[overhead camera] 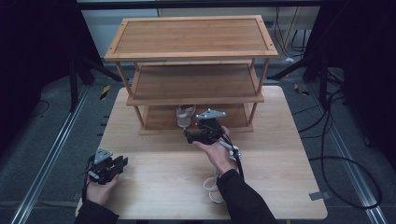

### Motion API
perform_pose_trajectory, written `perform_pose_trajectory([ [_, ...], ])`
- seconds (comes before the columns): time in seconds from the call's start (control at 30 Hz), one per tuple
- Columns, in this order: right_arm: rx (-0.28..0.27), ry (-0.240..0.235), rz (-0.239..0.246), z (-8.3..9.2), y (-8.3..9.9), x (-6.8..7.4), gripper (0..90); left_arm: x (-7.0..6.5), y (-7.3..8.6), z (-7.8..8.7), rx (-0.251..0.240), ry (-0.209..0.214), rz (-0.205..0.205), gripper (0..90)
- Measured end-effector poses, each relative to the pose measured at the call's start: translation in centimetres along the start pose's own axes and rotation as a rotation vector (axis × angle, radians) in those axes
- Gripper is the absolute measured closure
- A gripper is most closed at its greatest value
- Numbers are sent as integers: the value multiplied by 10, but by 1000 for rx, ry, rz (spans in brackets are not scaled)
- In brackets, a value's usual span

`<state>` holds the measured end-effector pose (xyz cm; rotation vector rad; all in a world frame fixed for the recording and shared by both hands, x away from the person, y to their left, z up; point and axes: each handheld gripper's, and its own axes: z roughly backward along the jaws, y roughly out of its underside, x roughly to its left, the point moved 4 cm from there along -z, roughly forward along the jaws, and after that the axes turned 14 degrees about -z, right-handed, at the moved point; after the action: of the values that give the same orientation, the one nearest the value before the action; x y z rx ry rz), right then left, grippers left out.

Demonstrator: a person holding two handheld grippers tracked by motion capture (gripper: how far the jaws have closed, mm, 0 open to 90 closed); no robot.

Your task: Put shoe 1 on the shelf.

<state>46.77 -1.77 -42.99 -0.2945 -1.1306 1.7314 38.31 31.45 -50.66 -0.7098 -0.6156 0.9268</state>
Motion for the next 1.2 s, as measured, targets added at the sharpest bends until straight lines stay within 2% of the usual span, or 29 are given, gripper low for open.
perform_pose_trajectory([
  [0.1,-40,7,15,24,0,-4,221,0,0,-1,-2,-1,4,711],
  [0.23,-62,30,14,50,4,-13,187,-1,0,-1,-1,-2,3,709],
  [0.33,-72,82,22,68,11,-22,173,-1,0,-1,3,-3,3,708],
  [0.47,-74,84,7,88,26,-31,183,-1,0,-1,4,-3,5,708],
  [0.6,-51,77,-17,102,51,-39,230,-1,0,-1,3,-3,3,708],
  [0.77,-3,82,-38,109,80,-51,306,-4,-1,0,2,-1,-2,709],
  [0.93,-5,133,-39,112,93,-70,433,-5,-1,-1,2,1,-4,710],
  [1.07,31,161,-60,106,103,-84,479,-4,-1,-1,4,2,-4,713],
  [1.2,66,155,-82,96,111,-91,520,-5,-1,-2,6,5,-6,716],
])
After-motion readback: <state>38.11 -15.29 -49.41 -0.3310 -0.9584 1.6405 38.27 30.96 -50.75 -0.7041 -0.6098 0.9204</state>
